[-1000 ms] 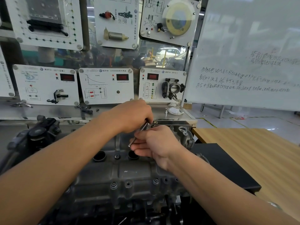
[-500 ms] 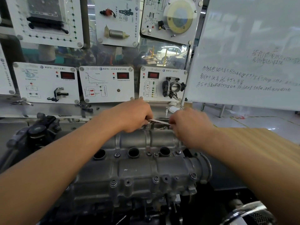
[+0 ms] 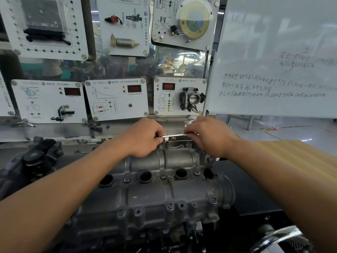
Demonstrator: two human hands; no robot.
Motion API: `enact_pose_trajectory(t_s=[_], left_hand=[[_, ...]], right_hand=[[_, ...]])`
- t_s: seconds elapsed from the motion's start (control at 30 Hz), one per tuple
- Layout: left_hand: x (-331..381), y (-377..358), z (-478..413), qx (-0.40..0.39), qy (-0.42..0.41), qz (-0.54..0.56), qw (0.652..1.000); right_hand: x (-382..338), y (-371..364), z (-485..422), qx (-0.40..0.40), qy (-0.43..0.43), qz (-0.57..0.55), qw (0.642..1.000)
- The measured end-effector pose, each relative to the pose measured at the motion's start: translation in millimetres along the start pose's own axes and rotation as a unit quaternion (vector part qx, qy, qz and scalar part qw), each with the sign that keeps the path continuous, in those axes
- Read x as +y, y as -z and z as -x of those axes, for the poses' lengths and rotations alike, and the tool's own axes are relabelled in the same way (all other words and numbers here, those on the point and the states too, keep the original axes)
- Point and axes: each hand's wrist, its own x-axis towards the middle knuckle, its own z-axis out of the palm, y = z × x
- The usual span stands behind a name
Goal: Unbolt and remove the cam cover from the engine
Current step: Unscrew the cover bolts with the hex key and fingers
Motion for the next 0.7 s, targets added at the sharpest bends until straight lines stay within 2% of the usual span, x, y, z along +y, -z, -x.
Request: enact_pose_trajectory(t_s=[0.27, 0.6, 0.7], left_hand=[[1, 1, -1, -0.010, -0.009, -0.009, 1.000], [0, -13, 6, 0.061, -0.031, -0.024, 0.997], [-3, -18, 11, 0.054, -0.034, -0.042, 0.997]], right_hand=[[9, -4, 2, 0.015, 0.025, -0.052, 0.998], [21, -21, -6, 0.073, 0.046, -0.116, 0.990], [23, -23, -4, 0.081, 0.060, -0.123, 0.987]])
